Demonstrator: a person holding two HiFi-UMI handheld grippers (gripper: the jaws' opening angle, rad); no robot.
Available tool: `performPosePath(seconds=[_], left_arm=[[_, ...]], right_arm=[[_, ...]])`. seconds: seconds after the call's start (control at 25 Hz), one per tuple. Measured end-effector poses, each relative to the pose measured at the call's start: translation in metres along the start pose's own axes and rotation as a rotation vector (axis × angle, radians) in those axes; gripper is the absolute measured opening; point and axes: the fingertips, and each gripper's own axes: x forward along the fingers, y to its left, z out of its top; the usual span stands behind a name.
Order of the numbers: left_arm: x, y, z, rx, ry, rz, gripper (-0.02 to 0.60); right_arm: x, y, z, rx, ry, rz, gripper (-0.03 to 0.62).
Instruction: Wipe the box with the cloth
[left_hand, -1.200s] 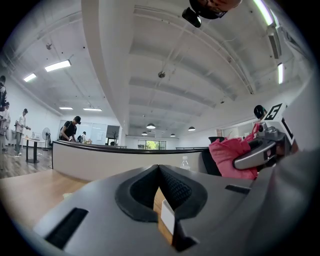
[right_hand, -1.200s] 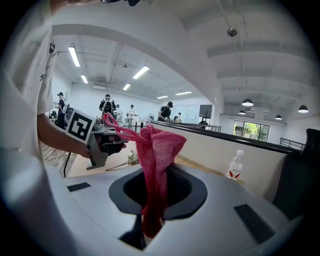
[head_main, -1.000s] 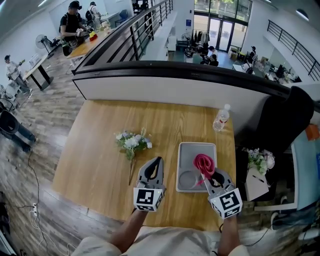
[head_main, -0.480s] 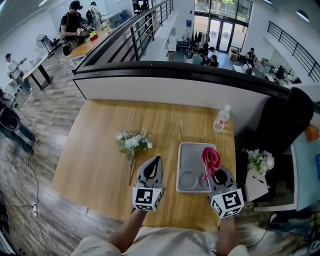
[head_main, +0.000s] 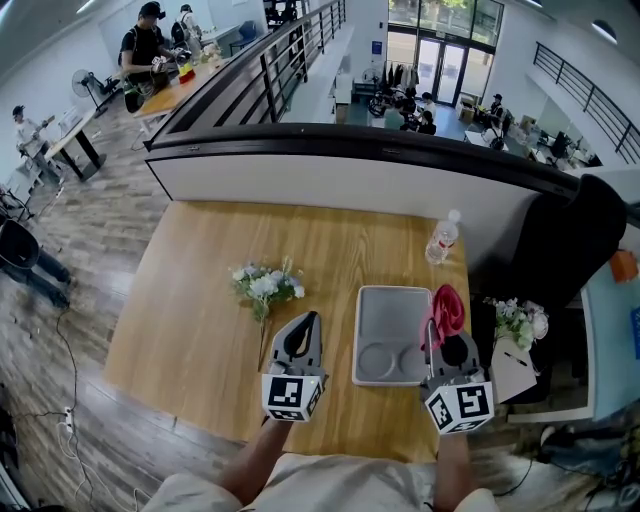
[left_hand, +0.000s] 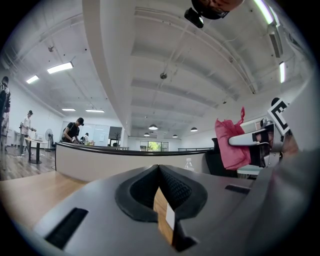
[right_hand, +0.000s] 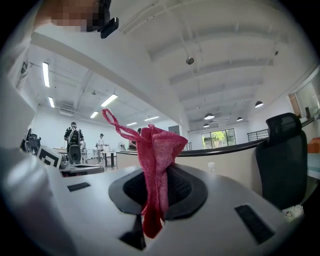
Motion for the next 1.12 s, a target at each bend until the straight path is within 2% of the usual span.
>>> performPosePath(seconds=[0.36,0.64,1.12], left_arm=[[-0.002,0.004,0.001,0.011,-0.003,0.015,0.014],[-0.003,0.006,0.002,0.028,-0.007,0.021,0.014],[-0.004,0.007,0.002,0.03,-0.006,0.024,0.014]], right_arm=[[-0.013,-0.035,0.001,0.078,-0.058,-0.187,0.063],[-0.026,-0.063,-0.01,-0.028,-0.026,-0.375,0.063],[-0.026,-0.061,-0.02,-0.001,-0.012,-0.36,0.063]])
